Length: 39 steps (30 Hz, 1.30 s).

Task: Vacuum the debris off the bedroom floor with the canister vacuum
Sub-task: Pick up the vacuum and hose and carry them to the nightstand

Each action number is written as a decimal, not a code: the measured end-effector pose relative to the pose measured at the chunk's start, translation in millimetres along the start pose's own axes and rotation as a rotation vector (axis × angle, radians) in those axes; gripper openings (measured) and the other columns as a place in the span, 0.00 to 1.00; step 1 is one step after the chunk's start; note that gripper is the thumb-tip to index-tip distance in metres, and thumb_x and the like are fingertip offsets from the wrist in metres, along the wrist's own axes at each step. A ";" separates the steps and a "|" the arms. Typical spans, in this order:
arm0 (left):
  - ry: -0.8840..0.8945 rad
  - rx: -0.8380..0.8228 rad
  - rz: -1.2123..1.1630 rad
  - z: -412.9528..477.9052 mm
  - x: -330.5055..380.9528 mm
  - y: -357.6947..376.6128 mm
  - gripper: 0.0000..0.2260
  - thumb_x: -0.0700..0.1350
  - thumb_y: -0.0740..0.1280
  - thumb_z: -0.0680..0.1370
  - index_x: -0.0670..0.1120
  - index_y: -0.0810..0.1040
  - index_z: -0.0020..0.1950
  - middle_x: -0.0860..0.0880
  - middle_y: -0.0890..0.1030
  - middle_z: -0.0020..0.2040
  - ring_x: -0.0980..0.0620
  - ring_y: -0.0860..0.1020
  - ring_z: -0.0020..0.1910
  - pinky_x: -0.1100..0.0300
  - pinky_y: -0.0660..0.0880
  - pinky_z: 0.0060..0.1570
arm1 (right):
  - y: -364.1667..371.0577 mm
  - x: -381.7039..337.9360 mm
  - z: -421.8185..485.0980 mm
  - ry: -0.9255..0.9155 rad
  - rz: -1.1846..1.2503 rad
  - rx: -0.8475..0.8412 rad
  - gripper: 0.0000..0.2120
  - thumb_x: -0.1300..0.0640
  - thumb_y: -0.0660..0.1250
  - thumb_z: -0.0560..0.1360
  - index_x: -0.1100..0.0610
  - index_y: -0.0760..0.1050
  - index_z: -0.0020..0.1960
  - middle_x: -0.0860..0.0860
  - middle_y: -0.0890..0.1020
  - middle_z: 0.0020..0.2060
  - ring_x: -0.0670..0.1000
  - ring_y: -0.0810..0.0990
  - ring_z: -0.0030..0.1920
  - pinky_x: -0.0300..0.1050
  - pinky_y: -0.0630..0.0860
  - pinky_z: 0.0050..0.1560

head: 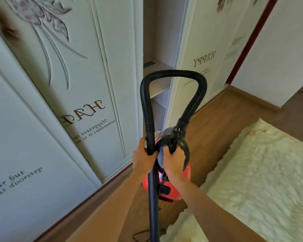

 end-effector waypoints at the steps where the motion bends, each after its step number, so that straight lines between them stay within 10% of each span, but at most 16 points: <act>1: 0.018 -0.020 -0.002 11.6 7.2 5.4 0.27 0.40 0.72 0.72 0.52 0.68 0.68 0.50 0.81 0.43 0.49 0.81 0.43 0.60 0.77 0.43 | -1.1 -2.8 11.6 0.008 -0.011 0.024 0.08 0.59 0.66 0.78 0.62 0.77 0.42 0.51 0.79 0.33 0.54 0.81 0.39 0.50 0.78 0.46; 14: 0.229 -0.364 0.010 171.0 93.1 81.9 0.24 0.41 0.74 0.72 0.51 0.71 0.65 0.54 0.77 0.43 0.50 0.79 0.46 0.69 0.68 0.34 | -15.5 -51.3 149.9 0.127 -0.056 0.346 0.11 0.54 0.65 0.73 0.51 0.68 0.33 0.50 0.76 0.29 0.54 0.76 0.32 0.55 0.77 0.37; 23: 0.345 -0.584 -0.051 220.8 167.6 148.0 0.21 0.38 0.72 0.74 0.45 0.71 0.65 0.48 0.80 0.50 0.53 0.77 0.47 0.80 0.68 0.33 | -61.4 -77.2 221.8 0.087 -0.150 0.568 0.09 0.58 0.64 0.79 0.65 0.72 0.49 0.50 0.76 0.33 0.45 0.72 0.30 0.30 0.70 0.26; 39: 0.310 -0.776 -0.152 312.2 265.2 326.0 0.29 0.29 0.69 0.73 0.43 0.67 0.72 0.52 0.76 0.49 0.61 0.76 0.41 0.79 0.70 0.32 | -159.3 -50.2 403.8 0.137 -0.046 0.674 0.05 0.59 0.64 0.76 0.62 0.72 0.48 0.53 0.79 0.34 0.51 0.77 0.32 0.45 0.76 0.33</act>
Point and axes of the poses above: each hand's wrist, its own z-axis towards the middle knuckle, its own y-axis out of the palm, x = y × z, the point moved 7 cm from there along z, towards the middle knuckle
